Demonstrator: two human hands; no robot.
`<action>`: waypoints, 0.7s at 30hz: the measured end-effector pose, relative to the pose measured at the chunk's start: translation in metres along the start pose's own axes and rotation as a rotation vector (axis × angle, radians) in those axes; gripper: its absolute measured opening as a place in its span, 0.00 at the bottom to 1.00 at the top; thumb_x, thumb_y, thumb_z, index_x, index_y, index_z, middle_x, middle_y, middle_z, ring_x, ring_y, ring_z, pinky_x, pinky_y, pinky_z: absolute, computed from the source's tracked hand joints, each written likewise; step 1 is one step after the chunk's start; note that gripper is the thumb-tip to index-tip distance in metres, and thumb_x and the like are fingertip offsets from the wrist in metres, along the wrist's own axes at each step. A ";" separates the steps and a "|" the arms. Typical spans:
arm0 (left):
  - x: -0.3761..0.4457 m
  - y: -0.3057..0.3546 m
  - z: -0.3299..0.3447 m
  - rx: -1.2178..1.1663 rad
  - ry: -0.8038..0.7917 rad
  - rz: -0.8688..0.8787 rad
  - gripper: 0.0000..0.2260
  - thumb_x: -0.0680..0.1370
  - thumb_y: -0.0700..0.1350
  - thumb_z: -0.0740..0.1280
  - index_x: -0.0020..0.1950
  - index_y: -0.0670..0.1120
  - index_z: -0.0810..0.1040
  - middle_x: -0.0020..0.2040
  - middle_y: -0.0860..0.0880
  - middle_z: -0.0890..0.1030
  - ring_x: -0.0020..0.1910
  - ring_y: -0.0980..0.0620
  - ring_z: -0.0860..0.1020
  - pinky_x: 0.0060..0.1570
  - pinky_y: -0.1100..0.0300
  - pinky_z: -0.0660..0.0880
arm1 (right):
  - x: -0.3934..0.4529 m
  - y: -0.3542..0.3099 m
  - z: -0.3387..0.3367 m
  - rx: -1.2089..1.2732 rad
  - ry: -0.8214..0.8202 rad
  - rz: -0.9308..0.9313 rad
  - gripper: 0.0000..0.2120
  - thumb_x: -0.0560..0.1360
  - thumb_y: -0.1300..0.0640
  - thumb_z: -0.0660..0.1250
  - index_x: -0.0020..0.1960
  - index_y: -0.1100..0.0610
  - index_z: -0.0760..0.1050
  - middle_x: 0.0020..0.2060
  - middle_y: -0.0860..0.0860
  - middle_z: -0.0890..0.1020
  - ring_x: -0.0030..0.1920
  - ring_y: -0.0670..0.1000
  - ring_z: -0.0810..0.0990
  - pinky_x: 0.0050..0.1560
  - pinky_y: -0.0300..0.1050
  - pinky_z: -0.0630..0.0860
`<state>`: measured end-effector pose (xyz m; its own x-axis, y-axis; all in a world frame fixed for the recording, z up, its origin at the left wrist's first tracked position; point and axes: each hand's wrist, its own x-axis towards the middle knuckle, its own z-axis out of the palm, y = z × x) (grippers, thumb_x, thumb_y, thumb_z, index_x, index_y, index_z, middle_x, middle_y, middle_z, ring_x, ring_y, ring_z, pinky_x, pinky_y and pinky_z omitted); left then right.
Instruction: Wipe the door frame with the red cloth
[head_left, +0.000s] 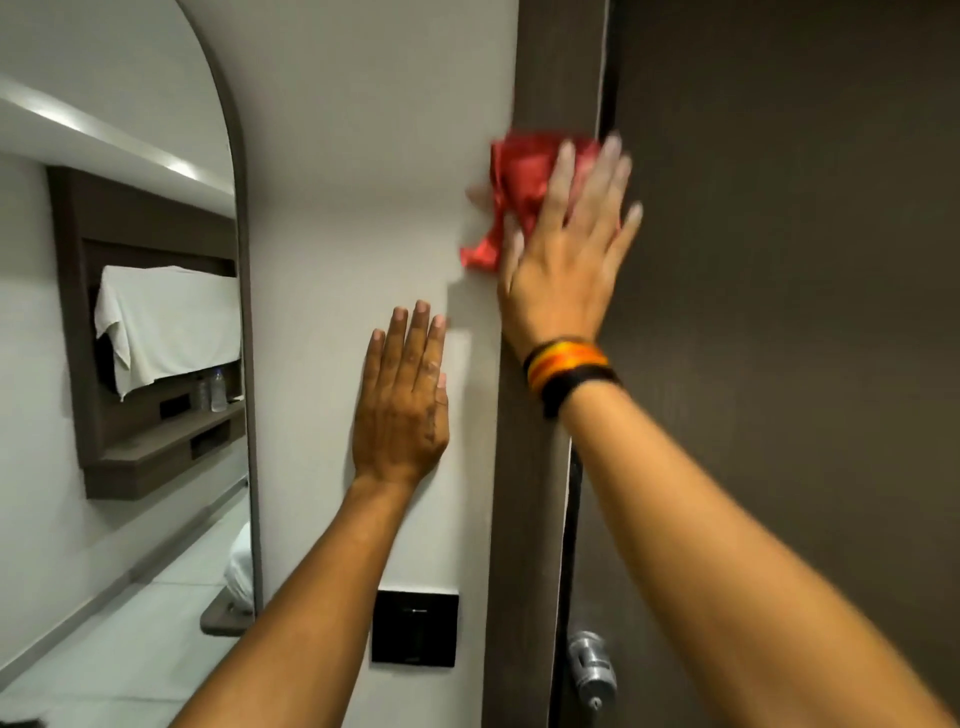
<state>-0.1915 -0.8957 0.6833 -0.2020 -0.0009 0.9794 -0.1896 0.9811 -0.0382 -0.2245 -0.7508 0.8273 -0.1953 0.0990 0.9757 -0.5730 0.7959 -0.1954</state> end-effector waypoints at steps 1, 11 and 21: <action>-0.001 0.000 0.000 -0.010 -0.003 -0.001 0.25 0.85 0.43 0.52 0.83 0.43 0.55 0.84 0.43 0.55 0.84 0.43 0.52 0.83 0.46 0.51 | -0.042 0.008 0.002 0.004 -0.017 0.003 0.33 0.81 0.43 0.53 0.82 0.56 0.51 0.81 0.64 0.51 0.82 0.64 0.48 0.79 0.67 0.51; -0.002 -0.003 0.002 -0.023 0.008 0.013 0.25 0.85 0.44 0.50 0.83 0.42 0.57 0.84 0.44 0.54 0.84 0.43 0.53 0.83 0.45 0.53 | -0.400 0.090 0.025 -0.002 -0.226 0.122 0.38 0.78 0.35 0.55 0.79 0.58 0.53 0.81 0.60 0.52 0.82 0.61 0.51 0.68 0.72 0.65; -0.003 -0.003 0.004 -0.004 0.020 0.028 0.26 0.84 0.42 0.54 0.83 0.42 0.57 0.84 0.43 0.56 0.84 0.43 0.54 0.83 0.45 0.53 | -0.062 0.022 0.003 0.146 -0.067 -0.024 0.36 0.78 0.48 0.59 0.81 0.57 0.50 0.81 0.64 0.51 0.82 0.63 0.48 0.78 0.69 0.51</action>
<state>-0.1944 -0.8993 0.6794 -0.1875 0.0302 0.9818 -0.1800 0.9815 -0.0646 -0.2274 -0.7415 0.7624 -0.2303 0.0373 0.9724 -0.6865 0.7020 -0.1895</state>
